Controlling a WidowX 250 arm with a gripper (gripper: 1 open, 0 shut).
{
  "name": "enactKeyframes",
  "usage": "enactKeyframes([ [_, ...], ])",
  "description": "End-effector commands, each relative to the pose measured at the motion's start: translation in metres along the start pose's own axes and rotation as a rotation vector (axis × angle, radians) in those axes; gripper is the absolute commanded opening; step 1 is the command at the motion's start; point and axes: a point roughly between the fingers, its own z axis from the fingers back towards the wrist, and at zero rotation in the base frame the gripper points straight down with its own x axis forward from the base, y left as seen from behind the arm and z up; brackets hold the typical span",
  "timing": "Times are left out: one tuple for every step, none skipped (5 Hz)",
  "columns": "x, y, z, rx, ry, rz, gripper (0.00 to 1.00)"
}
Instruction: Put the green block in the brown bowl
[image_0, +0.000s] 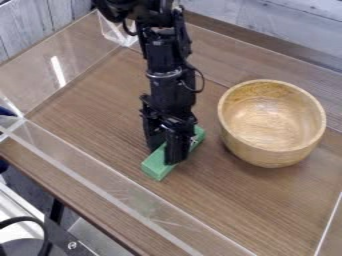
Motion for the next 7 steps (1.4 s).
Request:
enactKeyframes([
  [0.005, 0.005, -0.001, 0.022, -0.054, 0.022, 0.0],
  [0.006, 0.005, 0.005, 0.036, -0.048, 0.029, 0.0],
  [0.008, 0.005, 0.01, 0.05, -0.042, 0.036, 0.0],
  [0.009, 0.005, 0.016, 0.063, -0.037, 0.043, 0.0],
  [0.004, 0.001, 0.031, 0.049, -0.066, 0.057, 0.0],
  [-0.002, -0.004, 0.071, 0.04, -0.137, 0.091, 0.0],
  [0.007, -0.006, 0.118, 0.034, -0.25, 0.158, 0.0],
])
